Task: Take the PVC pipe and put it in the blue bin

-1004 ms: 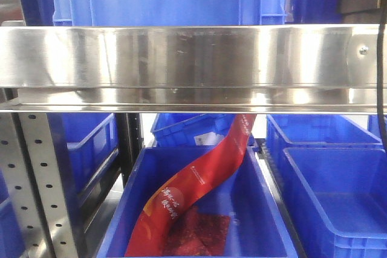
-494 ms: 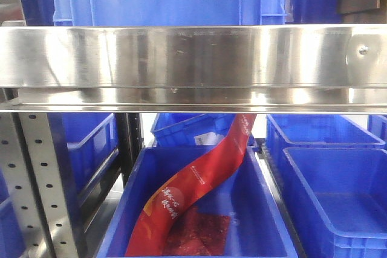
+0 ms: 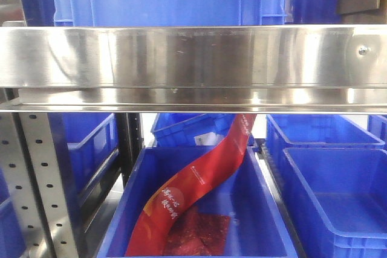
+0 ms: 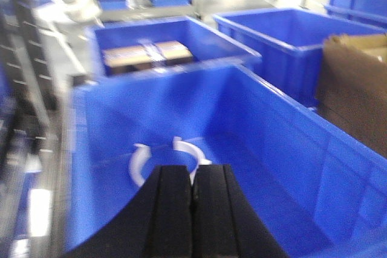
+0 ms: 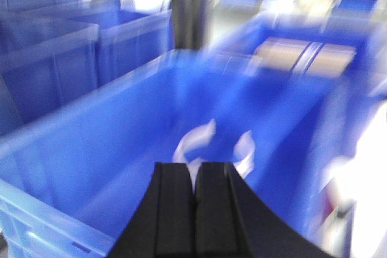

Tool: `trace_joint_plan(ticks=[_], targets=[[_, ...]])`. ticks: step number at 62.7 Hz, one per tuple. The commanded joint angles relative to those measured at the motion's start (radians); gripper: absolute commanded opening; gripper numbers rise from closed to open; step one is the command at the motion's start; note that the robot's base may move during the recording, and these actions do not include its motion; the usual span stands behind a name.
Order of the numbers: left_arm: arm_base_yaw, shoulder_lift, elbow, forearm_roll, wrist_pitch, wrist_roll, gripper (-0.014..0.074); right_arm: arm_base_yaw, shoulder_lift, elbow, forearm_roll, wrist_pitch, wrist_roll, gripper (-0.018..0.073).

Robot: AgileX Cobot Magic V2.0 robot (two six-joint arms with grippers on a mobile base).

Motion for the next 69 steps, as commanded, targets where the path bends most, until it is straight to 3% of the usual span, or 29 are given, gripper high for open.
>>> trace_joint_plan(ticks=[1, 15, 30, 37, 42, 69], targets=[[0.009, -0.076, 0.038, 0.007, 0.023, -0.002, -0.0111, -0.003, -0.074, 0.055, -0.060, -0.042, -0.005, -0.0162], [0.009, -0.299, 0.362, -0.047, -0.217, -0.002, -0.0111, -0.003, -0.283, 0.403, -0.042, -0.281, -0.005, -0.0162], [0.009, -0.511, 0.794, -0.094, -0.478, -0.002, -0.0111, -0.003, -0.465, 0.790, 0.115, -0.461, -0.005, -0.0162], [0.009, -0.584, 0.940, -0.094, -0.590, -0.002, -0.0111, -0.003, -0.536, 0.891, 0.130, -0.551, -0.005, -0.0162], [0.009, -0.621, 0.983, -0.094, -0.648, -0.002, -0.0111, -0.003, -0.576, 0.897, 0.130, -0.540, -0.005, -0.0162], [0.009, -0.666, 0.989, -0.094, -0.646, -0.002, -0.0111, -0.003, -0.644, 0.897, 0.130, -0.541, -0.005, -0.0162]])
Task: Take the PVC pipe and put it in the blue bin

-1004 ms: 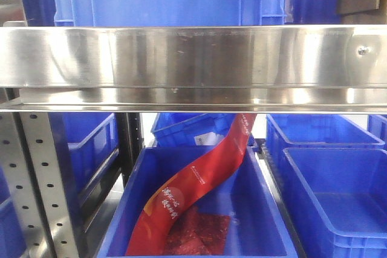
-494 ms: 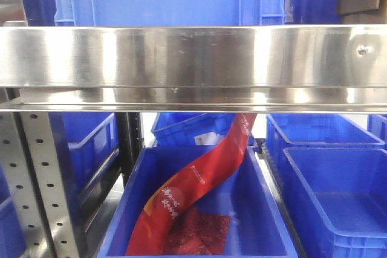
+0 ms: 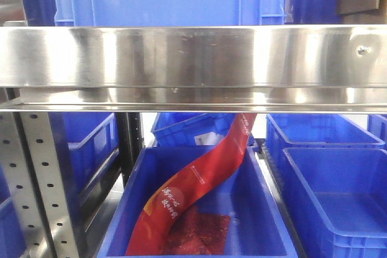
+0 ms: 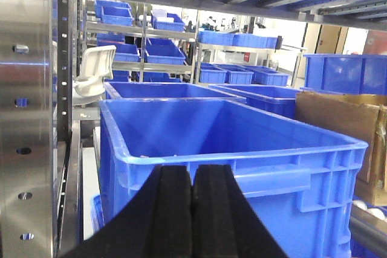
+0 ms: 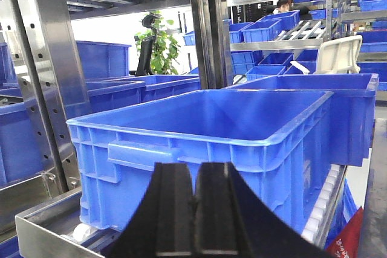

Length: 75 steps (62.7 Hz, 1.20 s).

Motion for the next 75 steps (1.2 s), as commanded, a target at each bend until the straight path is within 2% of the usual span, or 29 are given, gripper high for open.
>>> trace_joint_plan(ticks=[1, 29, 37, 43, 50, 51, 52, 58, 63, 68, 71, 75], targets=[[0.002, -0.004, 0.001, 0.000, -0.016, -0.002, -0.0111, -0.003, -0.004, 0.001, 0.001, -0.024, -0.005, -0.0162], [0.002, -0.004, 0.001, 0.000, -0.016, -0.002, -0.0111, -0.015, -0.014, 0.011, -0.014, -0.020, -0.005, -0.0162], [0.002, -0.004, 0.001, 0.000, -0.016, -0.002, -0.0111, -0.114, -0.085, 0.086, -0.034, 0.021, -0.005, -0.0162], [0.002, -0.004, 0.001, 0.000, -0.016, -0.002, -0.0111, -0.243, -0.178, 0.166, -0.043, 0.060, -0.005, -0.0162], [0.002, -0.004, 0.001, 0.000, -0.016, -0.002, -0.0111, -0.377, -0.297, 0.279, -0.097, 0.064, -0.005, -0.0162], [0.002, -0.004, 0.001, 0.000, -0.016, -0.002, -0.0111, -0.427, -0.361, 0.348, -0.097, 0.052, -0.005, -0.0162], [0.002, -0.004, 0.001, 0.000, -0.016, -0.002, -0.0111, -0.445, -0.385, 0.387, -0.097, 0.038, -0.005, -0.0162], [0.002, -0.004, 0.001, 0.000, -0.016, -0.002, -0.0111, -0.481, -0.498, 0.519, -0.097, -0.043, -0.007, -0.0162], [0.002, -0.004, 0.001, 0.000, -0.016, -0.002, -0.0111, -0.493, -0.583, 0.615, -0.097, -0.046, -0.012, -0.0162], [0.002, -0.004, 0.001, 0.000, -0.016, -0.002, -0.0111, -0.494, -0.668, 0.644, -0.097, -0.019, -0.045, -0.0162], [0.002, -0.005, 0.001, 0.000, -0.018, -0.002, -0.0111, -0.494, -0.699, 0.644, -0.097, 0.090, -0.049, -0.0162], [0.002, -0.005, 0.001, 0.000, -0.018, -0.002, -0.0111, -0.496, -0.699, 0.644, -0.095, 0.094, -0.049, -0.0162]])
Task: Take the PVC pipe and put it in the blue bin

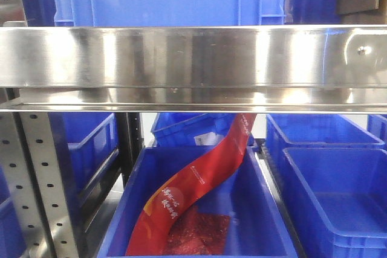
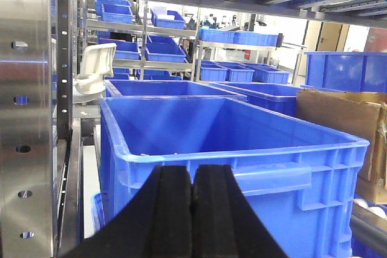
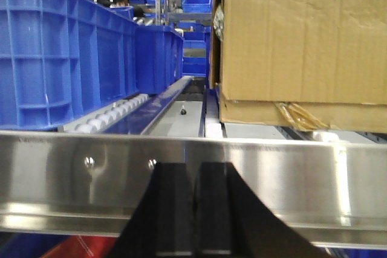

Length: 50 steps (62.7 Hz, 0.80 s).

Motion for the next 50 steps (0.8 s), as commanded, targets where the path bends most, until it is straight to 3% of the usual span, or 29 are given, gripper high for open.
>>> trace_joint_plan(ticks=[1, 18, 50], targets=[[0.002, -0.005, 0.001, 0.000, -0.018, -0.002, -0.0111, -0.010, -0.017, 0.003, -0.004, 0.021, -0.015, -0.0162], [0.002, -0.005, 0.001, 0.000, -0.020, -0.002, -0.0111, -0.010, -0.017, 0.003, 0.066, 0.023, -0.015, -0.0162], [0.002, -0.005, 0.001, 0.000, -0.020, -0.002, -0.0111, -0.010, -0.017, 0.003, 0.066, 0.019, -0.015, -0.0162]])
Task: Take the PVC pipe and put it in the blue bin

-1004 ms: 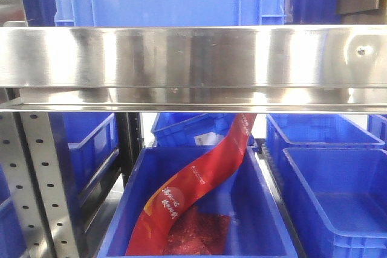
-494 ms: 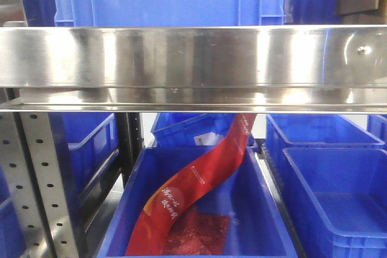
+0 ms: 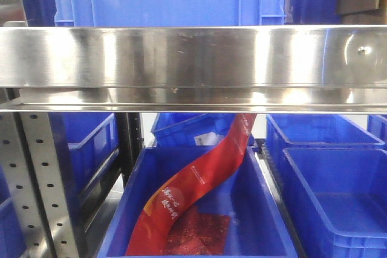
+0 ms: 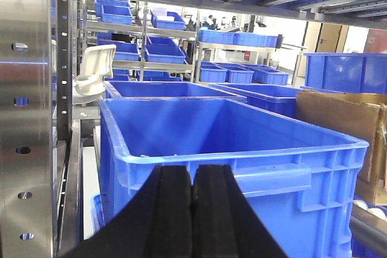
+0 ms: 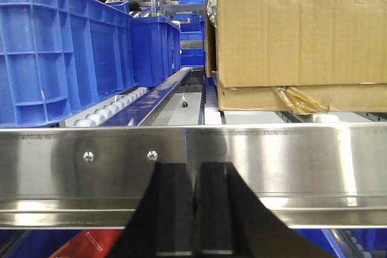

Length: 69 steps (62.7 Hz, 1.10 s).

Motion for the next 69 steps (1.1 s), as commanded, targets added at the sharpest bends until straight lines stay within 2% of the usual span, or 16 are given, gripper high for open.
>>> trace_joint_plan(ticks=[1, 21, 28, 36, 53, 62, 69], targets=[[0.002, -0.005, 0.001, 0.000, -0.018, -0.002, -0.0111, -0.004, -0.004, 0.001, 0.003, -0.013, -0.004, -0.0162], [0.002, -0.005, 0.009, 0.000, -0.015, 0.000, -0.0111, -0.004, -0.004, 0.001, 0.003, -0.013, -0.004, -0.0162], [0.057, -0.058, 0.080, 0.000, -0.013, 0.000, -0.0111, -0.004, -0.004, 0.001, 0.003, -0.013, -0.004, -0.0162], [0.127, -0.161, 0.221, 0.049, 0.032, 0.000, -0.0111, -0.004, -0.004, 0.001, 0.003, -0.013, -0.004, -0.0162], [0.258, -0.387, 0.470, 0.049, 0.042, 0.000, -0.0111, -0.004, -0.004, 0.001, 0.003, -0.013, -0.004, -0.0162], [0.299, -0.505, 0.572, 0.049, 0.042, 0.000, -0.0111, -0.004, -0.004, 0.001, 0.003, -0.013, -0.004, -0.0162], [0.304, -0.594, 0.647, 0.049, 0.040, 0.000, -0.0111, -0.004, -0.004, 0.001, 0.003, -0.013, -0.004, -0.0162]])
